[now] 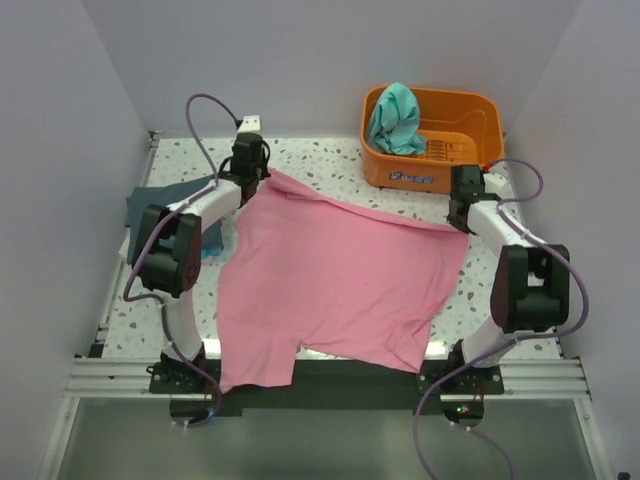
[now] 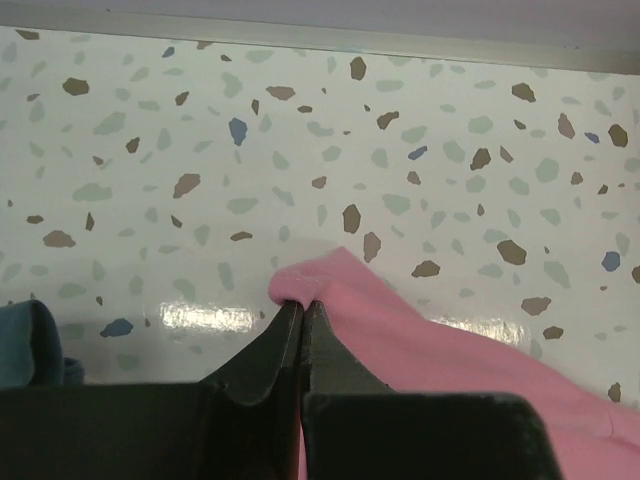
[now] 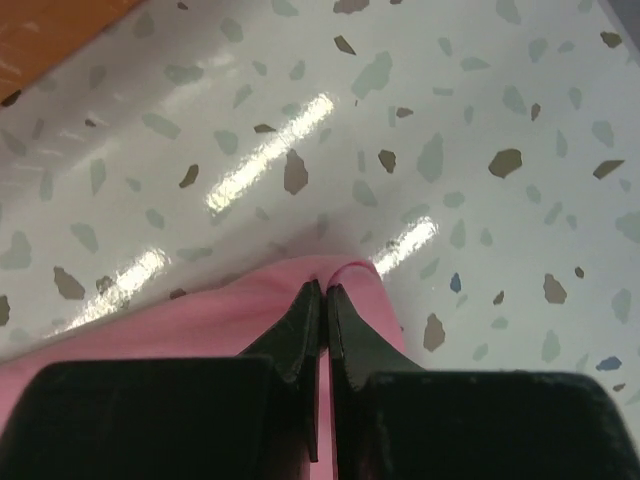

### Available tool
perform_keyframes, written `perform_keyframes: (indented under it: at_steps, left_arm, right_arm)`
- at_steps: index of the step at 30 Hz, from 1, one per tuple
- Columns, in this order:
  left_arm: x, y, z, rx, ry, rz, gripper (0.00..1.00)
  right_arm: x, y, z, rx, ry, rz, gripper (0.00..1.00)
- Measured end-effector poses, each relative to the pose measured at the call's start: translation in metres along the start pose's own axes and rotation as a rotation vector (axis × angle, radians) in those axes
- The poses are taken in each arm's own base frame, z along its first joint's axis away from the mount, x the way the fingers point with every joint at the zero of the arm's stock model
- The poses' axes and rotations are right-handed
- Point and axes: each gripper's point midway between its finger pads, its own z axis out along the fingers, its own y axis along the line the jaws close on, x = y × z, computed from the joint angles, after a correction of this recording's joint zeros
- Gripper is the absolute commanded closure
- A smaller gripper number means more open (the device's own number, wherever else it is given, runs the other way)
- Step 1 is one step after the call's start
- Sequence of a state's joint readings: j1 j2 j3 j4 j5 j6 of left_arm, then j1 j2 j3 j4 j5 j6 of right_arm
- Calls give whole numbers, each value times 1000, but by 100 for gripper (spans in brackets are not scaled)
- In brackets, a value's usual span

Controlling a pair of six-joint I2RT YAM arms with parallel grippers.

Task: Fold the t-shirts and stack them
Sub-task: Flatten the tshirt out, then fold the tshirt

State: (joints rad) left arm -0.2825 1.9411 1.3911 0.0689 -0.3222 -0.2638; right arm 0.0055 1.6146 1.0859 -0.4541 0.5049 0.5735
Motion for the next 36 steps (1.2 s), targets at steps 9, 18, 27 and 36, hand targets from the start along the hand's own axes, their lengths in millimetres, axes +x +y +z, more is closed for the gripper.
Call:
perform_keyframes:
  at_steps: [9, 18, 27, 36]
  left_arm:
    - [-8, -9, 1, 49, -32, 1, 100]
    - [-23, 10, -72, 55, -63, -71, 100]
    - [27, 32, -119, 34, 46, -137, 100]
    - [84, 55, -155, -8, 163, -161, 100]
  right_arm:
    - [-29, 13, 8, -1, -75, -8, 100]
    - [-29, 6, -8, -11, -65, -16, 100]
    - [-9, -24, -37, -7, -36, -30, 100]
    - [40, -49, -41, 1, 50, -58, 100]
